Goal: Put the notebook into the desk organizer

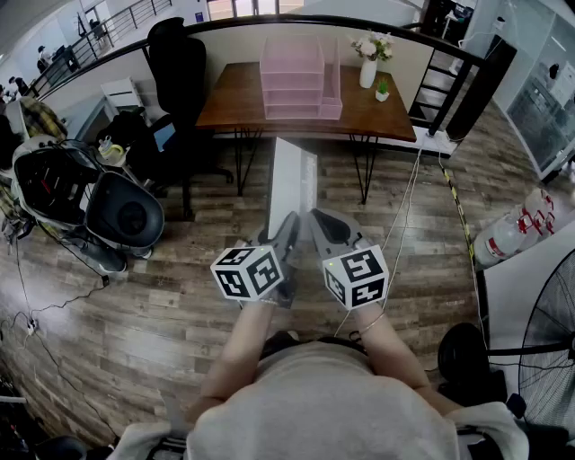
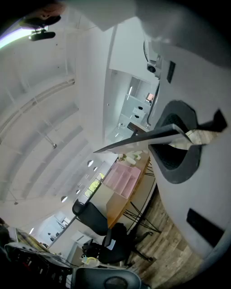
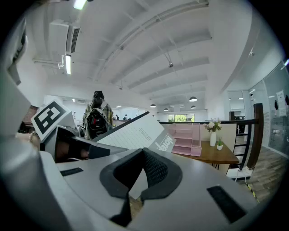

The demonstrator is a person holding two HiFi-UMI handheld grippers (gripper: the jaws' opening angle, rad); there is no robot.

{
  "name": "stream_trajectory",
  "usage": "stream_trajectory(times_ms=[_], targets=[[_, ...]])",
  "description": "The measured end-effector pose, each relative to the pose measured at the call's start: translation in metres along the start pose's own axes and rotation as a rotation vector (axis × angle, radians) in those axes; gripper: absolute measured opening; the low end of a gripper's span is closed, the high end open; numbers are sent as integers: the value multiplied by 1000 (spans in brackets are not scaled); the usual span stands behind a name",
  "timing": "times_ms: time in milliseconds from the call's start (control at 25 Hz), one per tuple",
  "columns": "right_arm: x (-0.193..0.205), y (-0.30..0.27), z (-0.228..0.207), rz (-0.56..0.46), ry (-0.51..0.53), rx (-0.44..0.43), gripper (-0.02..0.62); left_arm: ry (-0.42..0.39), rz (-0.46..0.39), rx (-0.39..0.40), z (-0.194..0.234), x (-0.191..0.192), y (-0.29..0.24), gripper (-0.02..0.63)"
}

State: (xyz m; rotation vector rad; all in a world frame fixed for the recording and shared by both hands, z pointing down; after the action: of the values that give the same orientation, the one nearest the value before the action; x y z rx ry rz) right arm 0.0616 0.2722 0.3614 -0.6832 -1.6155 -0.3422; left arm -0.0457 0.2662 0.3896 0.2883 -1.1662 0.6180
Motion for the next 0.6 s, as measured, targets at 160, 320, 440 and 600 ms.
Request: stream_trajectory(times_ms=[160,320,440,600], targets=[[-1,-4,1,-2,6,-3,8,9,4,0,3,0,0,20],[-1,-2,3,3,3,-4,8,9,5,5,1,0,1,21],[1,-1,3,6,-2,-1,9,6,7,4,-1,2,3,20],[4,-2,4,3,-1,9,8,6,11,2,1,4,5,20]])
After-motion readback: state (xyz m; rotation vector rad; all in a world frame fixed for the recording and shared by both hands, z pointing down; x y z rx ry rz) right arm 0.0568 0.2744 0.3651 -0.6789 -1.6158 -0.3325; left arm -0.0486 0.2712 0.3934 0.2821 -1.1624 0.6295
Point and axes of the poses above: the fingertips, and each gripper's own axes: y backward along the fingers, z to its left, x out of its underside, the point moved 6 cm from there along y, backward along the fingers, and after that the axes turned 12 degrees about -y, right-handed, at the moved point
